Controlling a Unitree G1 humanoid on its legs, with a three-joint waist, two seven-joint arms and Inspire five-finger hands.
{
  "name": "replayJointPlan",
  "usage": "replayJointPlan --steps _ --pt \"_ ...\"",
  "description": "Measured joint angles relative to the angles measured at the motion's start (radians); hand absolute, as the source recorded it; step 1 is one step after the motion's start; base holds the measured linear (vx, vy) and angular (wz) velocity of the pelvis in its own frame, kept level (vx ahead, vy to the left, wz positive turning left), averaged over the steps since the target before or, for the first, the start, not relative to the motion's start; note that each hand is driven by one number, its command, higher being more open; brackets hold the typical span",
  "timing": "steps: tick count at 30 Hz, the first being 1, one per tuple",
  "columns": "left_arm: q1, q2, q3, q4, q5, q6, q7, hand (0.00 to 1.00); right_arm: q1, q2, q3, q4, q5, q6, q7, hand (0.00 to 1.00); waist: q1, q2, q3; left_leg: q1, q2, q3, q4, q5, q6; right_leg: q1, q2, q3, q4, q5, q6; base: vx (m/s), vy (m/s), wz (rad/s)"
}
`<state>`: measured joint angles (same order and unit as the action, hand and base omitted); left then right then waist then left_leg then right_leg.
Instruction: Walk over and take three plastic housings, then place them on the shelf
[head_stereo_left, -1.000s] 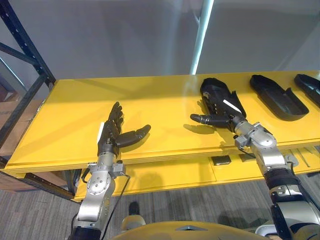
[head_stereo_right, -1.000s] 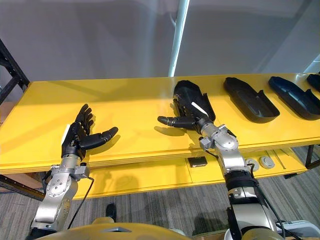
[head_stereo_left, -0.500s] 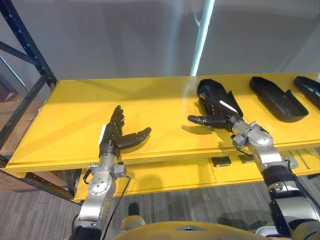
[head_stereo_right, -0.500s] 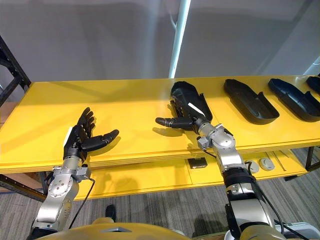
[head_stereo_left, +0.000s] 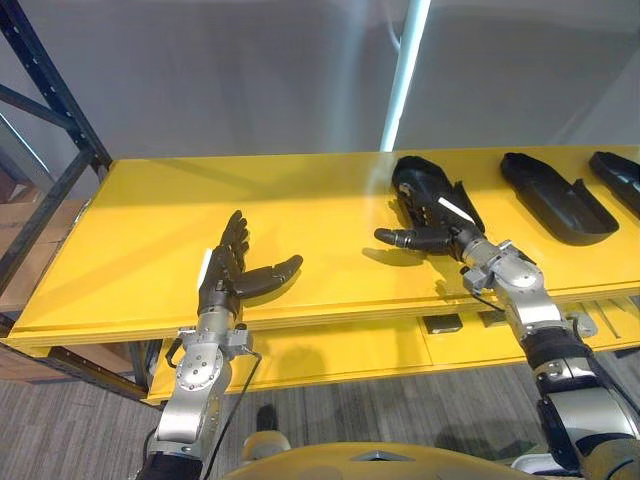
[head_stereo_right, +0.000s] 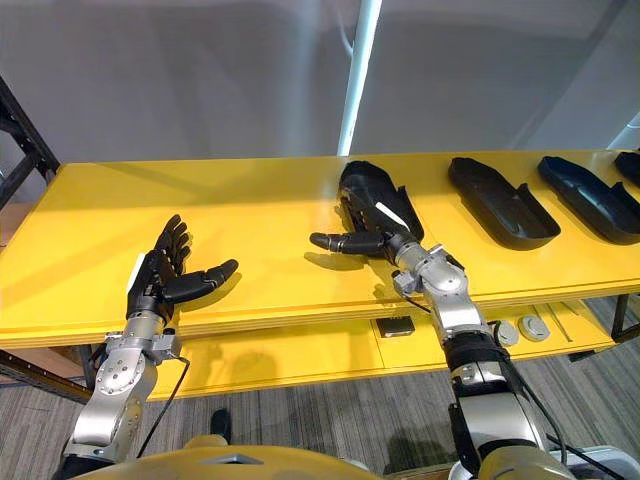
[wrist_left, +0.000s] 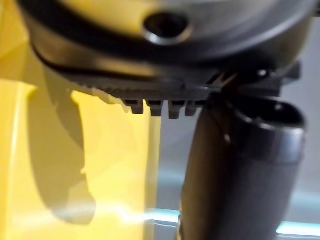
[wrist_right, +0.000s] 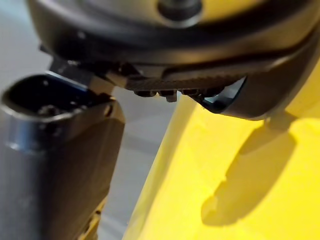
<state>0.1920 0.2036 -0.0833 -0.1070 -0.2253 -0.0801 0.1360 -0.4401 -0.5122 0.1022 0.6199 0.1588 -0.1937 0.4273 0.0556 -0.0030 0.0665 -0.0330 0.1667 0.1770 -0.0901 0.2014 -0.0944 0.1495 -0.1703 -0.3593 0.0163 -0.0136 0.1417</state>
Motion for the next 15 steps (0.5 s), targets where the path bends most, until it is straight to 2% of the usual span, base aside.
replayJointPlan --steps 7,12,15 --pt "0.0 0.0 0.0 0.0 0.0 0.0 -0.001 1.0 -0.01 0.0 -0.014 -0.036 -0.079 -0.038 -0.092 1.0 -0.001 -0.001 0.001 0.001 0.0 0.002 0.0 -0.001 0.0 0.0 0.0 0.002 0.0 0.0 0.0 0.0 0.0 0.0" --pt "0.002 -0.005 0.001 0.0 0.0 -0.001 -0.002 1.0 -0.01 -0.015 -0.081 -0.186 -0.106 -0.044 -0.135 1.0 -0.006 0.0 0.001 0.001 0.0 0.006 0.0 0.001 -0.007 -0.006 -0.001 0.008 0.003 0.0 0.0 0.0 0.0 -0.02" --pt "0.004 -0.01 0.003 -0.001 0.0 -0.001 -0.003 1.0 -0.01 -0.065 -0.097 -0.264 -0.106 -0.061 -0.148 1.0 -0.007 0.002 0.003 0.001 0.0 0.007 0.0 0.0 -0.008 -0.008 -0.002 0.008 0.007 -0.001 0.0 0.0 0.0 0.0"
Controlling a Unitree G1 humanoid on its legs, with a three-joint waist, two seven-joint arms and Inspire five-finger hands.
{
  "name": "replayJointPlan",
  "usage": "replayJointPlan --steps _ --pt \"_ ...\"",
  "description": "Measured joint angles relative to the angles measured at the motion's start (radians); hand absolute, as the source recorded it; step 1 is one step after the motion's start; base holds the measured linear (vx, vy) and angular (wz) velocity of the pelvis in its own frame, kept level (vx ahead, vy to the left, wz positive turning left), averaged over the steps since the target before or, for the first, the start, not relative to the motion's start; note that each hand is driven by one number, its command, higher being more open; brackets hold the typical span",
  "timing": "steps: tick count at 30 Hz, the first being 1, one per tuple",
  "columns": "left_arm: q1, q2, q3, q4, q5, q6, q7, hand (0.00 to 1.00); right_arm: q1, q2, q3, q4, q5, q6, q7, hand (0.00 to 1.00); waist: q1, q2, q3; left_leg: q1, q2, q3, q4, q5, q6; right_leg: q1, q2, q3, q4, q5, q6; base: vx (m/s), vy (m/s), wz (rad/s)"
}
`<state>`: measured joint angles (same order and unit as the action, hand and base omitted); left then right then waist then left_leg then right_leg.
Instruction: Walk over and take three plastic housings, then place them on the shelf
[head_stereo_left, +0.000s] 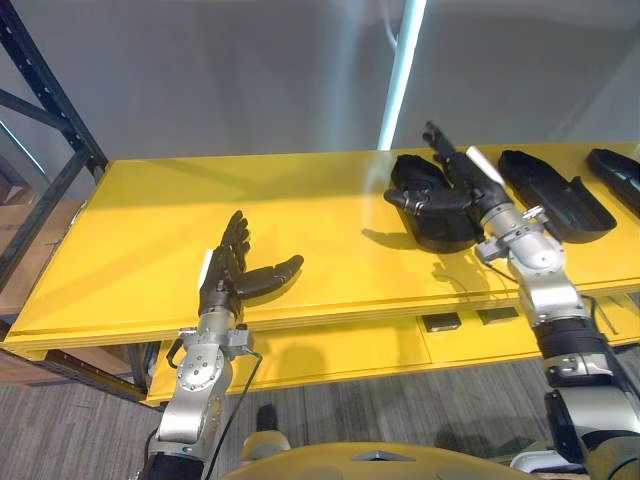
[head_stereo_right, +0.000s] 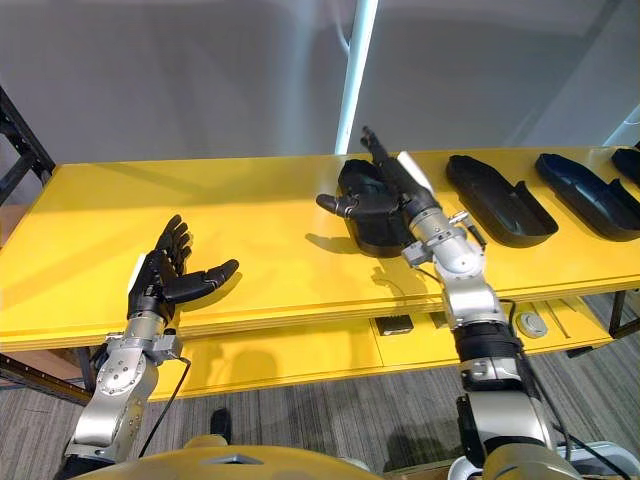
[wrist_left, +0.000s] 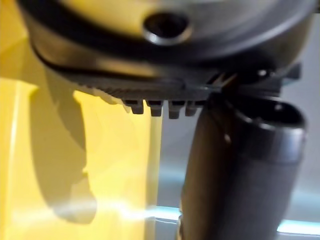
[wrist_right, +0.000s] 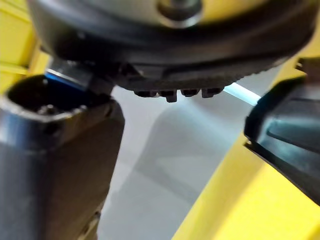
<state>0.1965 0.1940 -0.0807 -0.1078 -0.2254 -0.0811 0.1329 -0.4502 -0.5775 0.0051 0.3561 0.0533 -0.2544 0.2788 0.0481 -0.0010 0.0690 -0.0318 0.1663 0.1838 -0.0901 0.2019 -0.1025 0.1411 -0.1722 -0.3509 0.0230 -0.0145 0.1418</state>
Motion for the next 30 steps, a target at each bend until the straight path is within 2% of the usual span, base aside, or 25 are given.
replayJointPlan --steps 6,10,11,13,19,22,25,30 --pt "0.003 -0.008 0.006 0.0 0.0 -0.001 -0.006 1.0 0.0 -0.019 -0.036 -0.093 0.001 -0.013 -0.039 1.0 -0.019 0.004 0.003 0.0 0.0 0.0 0.0 -0.001 -0.002 -0.007 -0.001 0.001 0.01 -0.007 -0.002 0.0 0.0 0.0" --pt "0.004 -0.032 0.018 -0.002 0.0 -0.002 -0.009 1.0 0.036 0.005 -0.093 -0.22 0.001 -0.01 -0.118 1.0 -0.026 0.021 0.013 -0.006 0.001 0.008 0.0 -0.003 -0.005 -0.019 -0.002 0.012 0.011 -0.01 -0.006 0.0 -0.013 -0.07" --pt "0.009 -0.035 0.021 -0.003 0.0 -0.002 -0.009 1.0 0.091 0.05 -0.151 -0.303 -0.002 -0.01 -0.152 0.0 -0.026 0.026 0.015 -0.004 0.002 0.012 0.0 -0.001 -0.001 -0.02 -0.002 0.014 0.011 -0.01 -0.005 0.02 -0.015 -0.04" --pt "0.015 -0.039 0.026 -0.006 0.0 -0.002 -0.008 1.0 0.147 0.084 -0.187 -0.365 -0.009 -0.01 -0.172 0.0 -0.027 0.027 0.015 -0.002 0.002 0.015 0.0 -0.001 -0.001 -0.02 -0.002 0.017 0.011 -0.009 -0.003 0.02 -0.021 -0.06" --pt "0.056 -0.052 0.067 -0.05 0.001 -0.005 0.001 1.0 0.417 0.2 -0.239 -0.501 -0.007 0.008 -0.182 0.0 -0.072 0.029 0.016 0.005 0.008 0.05 0.0 -0.008 -0.01 -0.038 -0.002 0.05 0.012 -0.009 -0.003 0.02 -0.023 -0.16" --pt "0.06 -0.076 0.08 -0.08 0.001 -0.006 0.009 1.0 0.581 0.299 -0.25 -0.639 0.001 0.028 -0.171 0.0 -0.087 0.03 0.016 0.007 0.016 0.076 0.0 -0.013 -0.017 -0.058 0.003 0.079 0.016 -0.01 -0.004 0.01 -0.022 -0.24" --pt "0.092 -0.087 0.078 -0.14 0.001 -0.006 0.018 1.0 0.677 0.341 -0.229 -0.732 0.007 0.029 -0.149 0.0 -0.109 0.031 0.017 0.007 0.019 0.092 0.0 -0.016 -0.019 -0.073 0.003 0.091 0.023 -0.011 -0.006 0.0 -0.016 -0.18" --pt "0.087 -0.086 0.076 -0.158 0.001 -0.007 0.041 1.0 0.714 0.345 -0.213 -0.764 0.024 0.029 -0.1 0.0 -0.115 0.031 0.016 0.009 0.02 0.111 0.0 -0.026 -0.02 -0.088 0.001 0.112 0.027 -0.011 -0.006 -0.01 -0.002 -0.12"
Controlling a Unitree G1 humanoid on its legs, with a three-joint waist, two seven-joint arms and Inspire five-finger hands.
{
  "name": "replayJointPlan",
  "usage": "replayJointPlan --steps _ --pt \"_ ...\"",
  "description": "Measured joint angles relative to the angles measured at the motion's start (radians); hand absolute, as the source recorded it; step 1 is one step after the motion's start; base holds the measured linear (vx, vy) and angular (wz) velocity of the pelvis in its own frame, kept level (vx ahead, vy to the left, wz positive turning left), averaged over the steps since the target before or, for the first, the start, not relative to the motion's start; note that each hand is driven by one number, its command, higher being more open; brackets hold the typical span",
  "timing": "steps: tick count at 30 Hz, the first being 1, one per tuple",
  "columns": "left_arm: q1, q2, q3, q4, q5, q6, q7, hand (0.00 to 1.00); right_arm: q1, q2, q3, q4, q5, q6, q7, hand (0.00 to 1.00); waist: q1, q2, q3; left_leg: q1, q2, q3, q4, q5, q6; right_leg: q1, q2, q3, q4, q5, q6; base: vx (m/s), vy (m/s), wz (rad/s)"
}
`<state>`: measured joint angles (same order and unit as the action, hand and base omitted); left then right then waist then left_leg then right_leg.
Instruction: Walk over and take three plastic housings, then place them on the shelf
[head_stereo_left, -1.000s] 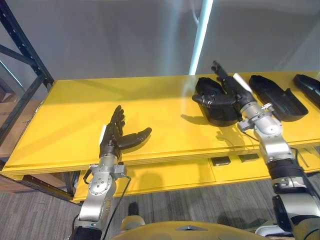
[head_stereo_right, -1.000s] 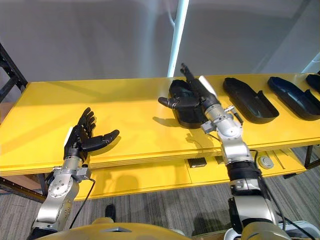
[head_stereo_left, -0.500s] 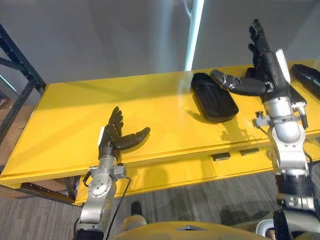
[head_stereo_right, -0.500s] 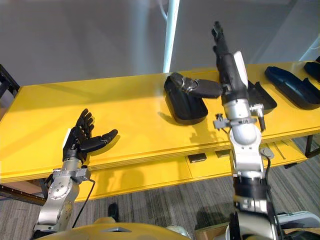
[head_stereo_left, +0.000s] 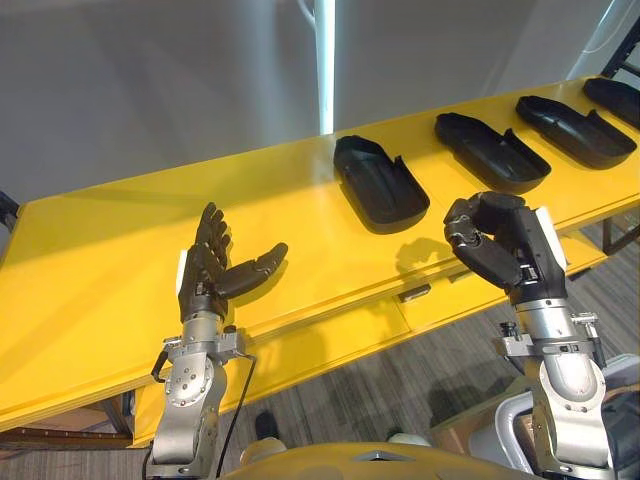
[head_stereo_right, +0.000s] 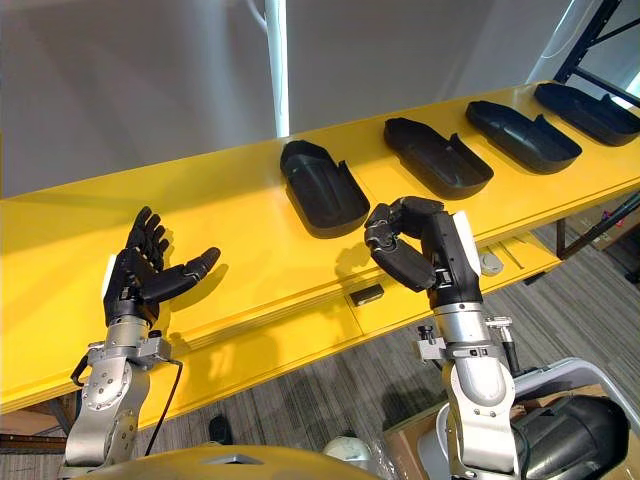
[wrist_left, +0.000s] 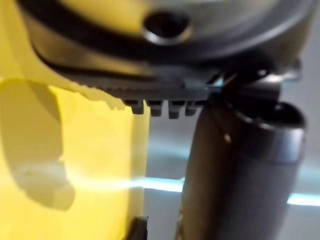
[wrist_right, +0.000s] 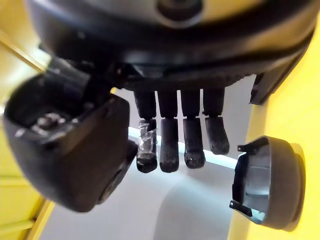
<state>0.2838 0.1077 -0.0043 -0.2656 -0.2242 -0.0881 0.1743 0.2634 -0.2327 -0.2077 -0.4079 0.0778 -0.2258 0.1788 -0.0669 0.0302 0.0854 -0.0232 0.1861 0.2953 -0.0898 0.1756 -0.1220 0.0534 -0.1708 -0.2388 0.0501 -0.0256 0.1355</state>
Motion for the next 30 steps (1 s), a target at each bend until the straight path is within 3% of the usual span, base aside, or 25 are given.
replayJointPlan --steps 7,17,22,30 --pt "0.007 0.003 0.0 0.0 0.0 0.0 0.04 1.0 0.077 -0.003 0.044 0.006 0.133 0.025 0.059 0.0 0.007 -0.001 0.0 0.0 0.0 0.002 0.0 0.001 0.003 0.0 0.0 0.001 0.0 0.001 0.001 0.0 0.0 0.0" --pt "0.04 0.009 -0.038 0.0 0.001 -0.004 0.053 1.0 0.121 0.026 0.103 0.218 0.135 0.066 0.06 0.0 0.007 0.001 -0.002 0.004 0.0 0.007 0.0 0.001 0.003 0.0 0.0 0.005 0.001 0.0 0.0 0.0 -0.001 0.0" --pt "0.039 0.009 -0.04 0.0 0.001 -0.004 0.054 1.0 0.067 0.027 0.125 0.34 0.131 0.058 0.015 0.0 0.009 0.006 -0.008 0.009 0.0 0.005 0.0 0.001 0.003 0.003 0.0 0.009 0.003 0.0 0.0 0.0 0.0 -0.02" --pt "0.037 0.013 -0.077 0.001 0.001 -0.004 0.027 1.0 -0.033 0.027 0.141 0.413 0.123 -0.006 -0.06 0.0 0.019 0.021 -0.021 0.006 -0.001 -0.02 0.0 0.008 0.008 0.021 0.0 -0.022 0.002 -0.004 -0.005 -0.01 -0.003 0.1"
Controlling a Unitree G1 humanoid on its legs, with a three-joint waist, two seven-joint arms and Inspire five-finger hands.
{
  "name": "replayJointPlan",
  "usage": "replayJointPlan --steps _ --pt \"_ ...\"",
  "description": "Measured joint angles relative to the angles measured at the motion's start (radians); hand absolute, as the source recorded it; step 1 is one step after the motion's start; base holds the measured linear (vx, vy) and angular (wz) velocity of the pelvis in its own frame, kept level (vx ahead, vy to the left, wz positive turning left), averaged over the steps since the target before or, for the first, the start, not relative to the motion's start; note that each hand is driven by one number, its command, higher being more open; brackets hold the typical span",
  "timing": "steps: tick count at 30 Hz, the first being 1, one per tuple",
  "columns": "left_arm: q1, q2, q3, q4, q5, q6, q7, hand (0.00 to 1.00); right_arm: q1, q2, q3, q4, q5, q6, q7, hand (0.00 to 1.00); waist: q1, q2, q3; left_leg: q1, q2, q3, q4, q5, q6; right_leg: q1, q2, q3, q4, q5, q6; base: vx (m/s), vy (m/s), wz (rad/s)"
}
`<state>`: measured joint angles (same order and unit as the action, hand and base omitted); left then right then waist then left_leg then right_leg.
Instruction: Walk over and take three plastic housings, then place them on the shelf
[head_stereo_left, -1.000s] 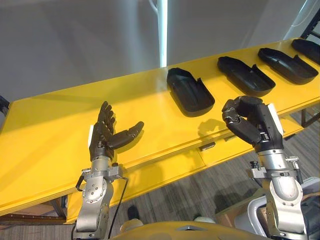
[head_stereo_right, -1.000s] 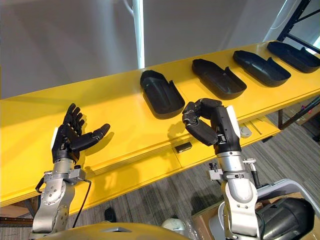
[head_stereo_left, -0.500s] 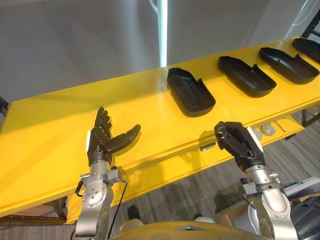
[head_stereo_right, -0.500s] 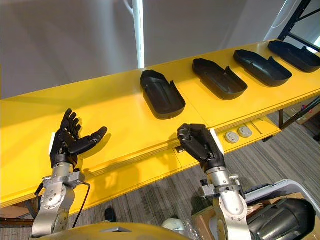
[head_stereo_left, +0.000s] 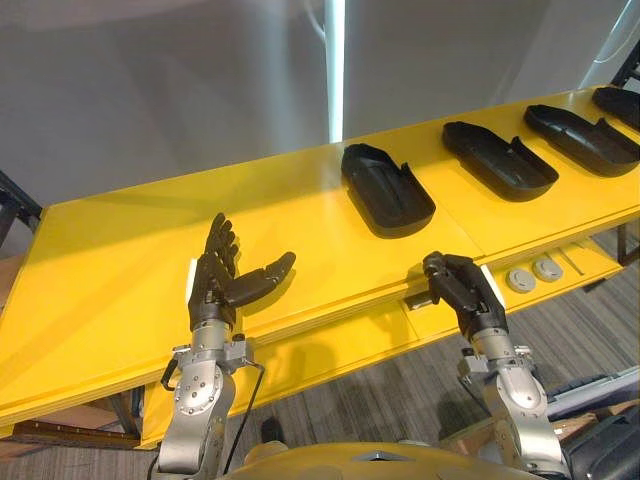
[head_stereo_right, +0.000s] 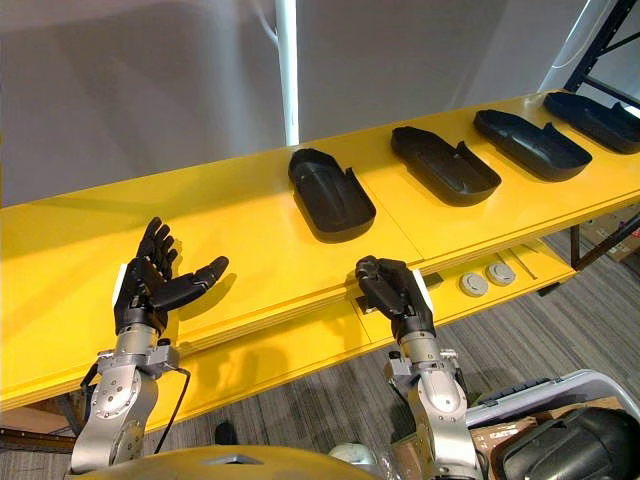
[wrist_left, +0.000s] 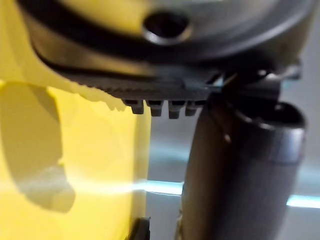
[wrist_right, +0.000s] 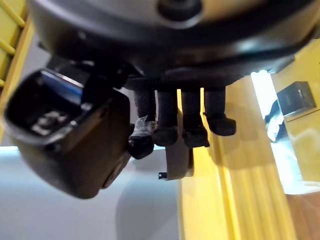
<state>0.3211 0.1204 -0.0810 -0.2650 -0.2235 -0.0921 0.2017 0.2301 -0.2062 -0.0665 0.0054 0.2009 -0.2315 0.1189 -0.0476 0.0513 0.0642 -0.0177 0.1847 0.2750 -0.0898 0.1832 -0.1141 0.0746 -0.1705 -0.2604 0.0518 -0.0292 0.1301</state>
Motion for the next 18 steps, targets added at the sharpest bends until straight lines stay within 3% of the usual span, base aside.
replayJointPlan --steps 10,18 --pt "-0.01 0.014 0.004 0.018 0.0 0.0 -0.031 1.0 -0.11 -0.034 0.0 0.048 -0.038 -0.031 -0.024 0.0 0.02 -0.006 -0.006 -0.007 -0.002 -0.038 0.0 0.011 0.002 0.016 0.001 -0.036 -0.001 0.0 0.0 -0.01 -0.011 0.1" --pt "-0.012 0.014 0.021 0.034 0.0 0.0 -0.038 1.0 -0.18 -0.034 -0.002 0.188 -0.038 0.002 -0.022 0.0 0.024 -0.014 -0.016 -0.011 -0.003 -0.043 0.0 0.014 0.004 0.018 0.002 -0.04 -0.001 0.0 -0.001 0.0 -0.003 0.01"
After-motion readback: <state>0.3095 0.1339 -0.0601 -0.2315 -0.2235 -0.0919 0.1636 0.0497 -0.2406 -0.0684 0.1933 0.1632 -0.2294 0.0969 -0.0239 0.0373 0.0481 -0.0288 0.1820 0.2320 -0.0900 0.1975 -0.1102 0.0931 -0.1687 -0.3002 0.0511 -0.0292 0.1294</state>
